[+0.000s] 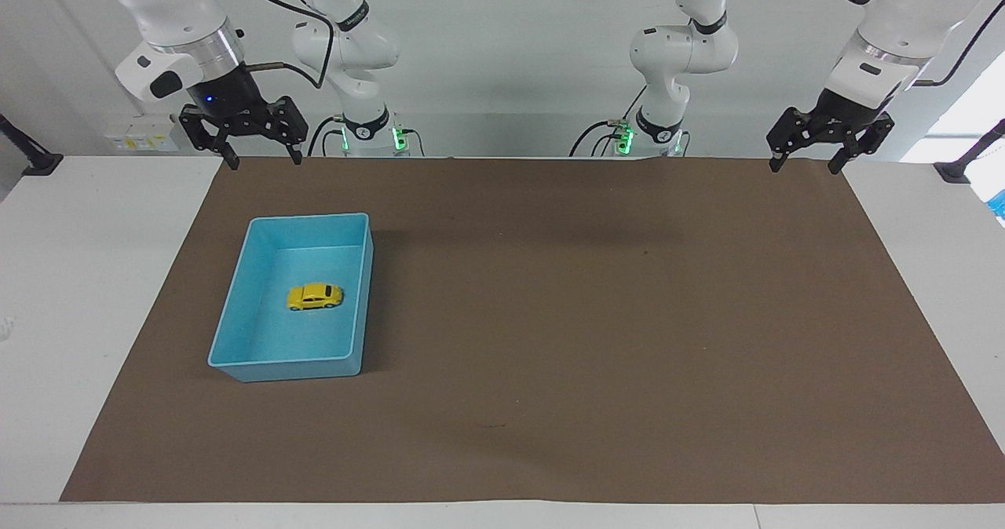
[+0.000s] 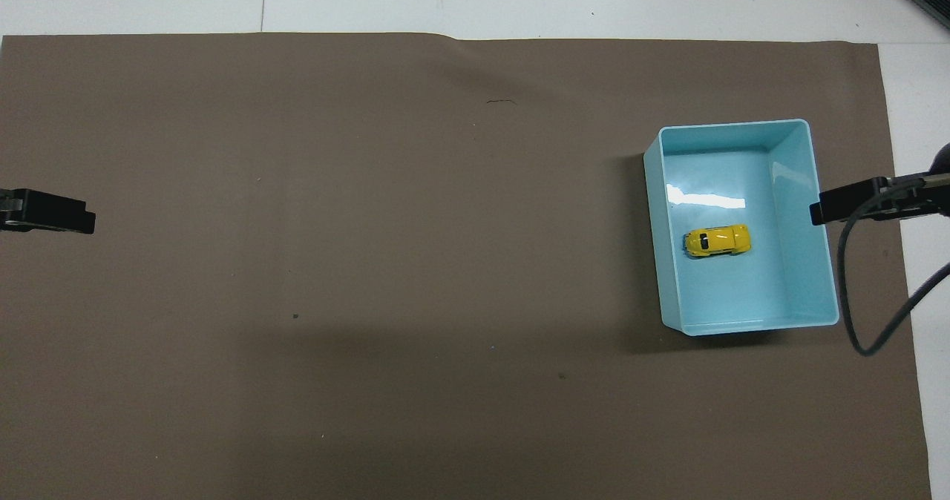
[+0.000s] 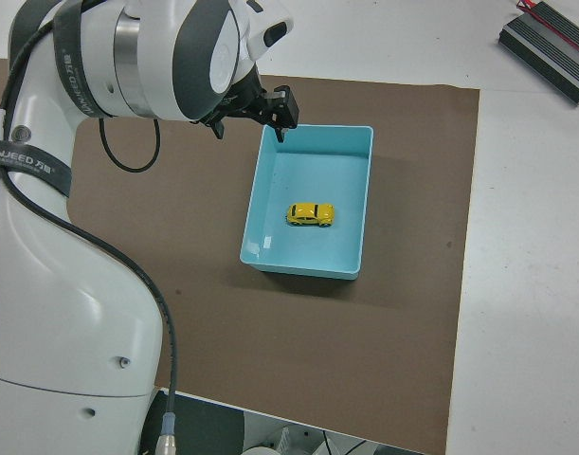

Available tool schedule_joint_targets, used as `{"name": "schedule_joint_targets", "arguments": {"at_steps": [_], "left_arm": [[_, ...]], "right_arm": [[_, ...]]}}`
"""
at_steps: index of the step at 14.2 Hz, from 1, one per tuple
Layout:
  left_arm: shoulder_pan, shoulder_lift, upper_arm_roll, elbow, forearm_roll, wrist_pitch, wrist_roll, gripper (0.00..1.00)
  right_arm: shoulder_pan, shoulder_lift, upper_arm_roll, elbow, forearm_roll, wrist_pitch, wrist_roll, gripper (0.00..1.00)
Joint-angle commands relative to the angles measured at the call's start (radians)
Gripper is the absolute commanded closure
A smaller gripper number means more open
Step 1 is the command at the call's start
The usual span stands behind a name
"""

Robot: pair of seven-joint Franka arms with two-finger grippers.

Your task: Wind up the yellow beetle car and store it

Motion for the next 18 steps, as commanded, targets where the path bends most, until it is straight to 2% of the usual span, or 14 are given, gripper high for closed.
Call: {"name": "schedule_joint_targets", "arguments": {"at_steps": [1, 5, 18], "left_arm": [[0.009, -0.014, -0.004, -0.011, 0.006, -0.001, -0.007, 0.0], [0.009, -0.014, -0.004, -0.011, 0.006, -0.001, -0.007, 0.0], [0.009, -0.014, -0.004, -0.011, 0.006, -0.001, -0.007, 0.0]], "right_arm": [[0.002, 0.005, -0.015, 0.018, 0.001, -0.019, 0.023, 0.0], [0.002, 0.005, -0.012, 0.043, -0.042, -0.021, 0.022, 0.0], [0.003, -0.01, -0.015, 0.043, -0.022, -0.015, 0.022, 0.0]]}}
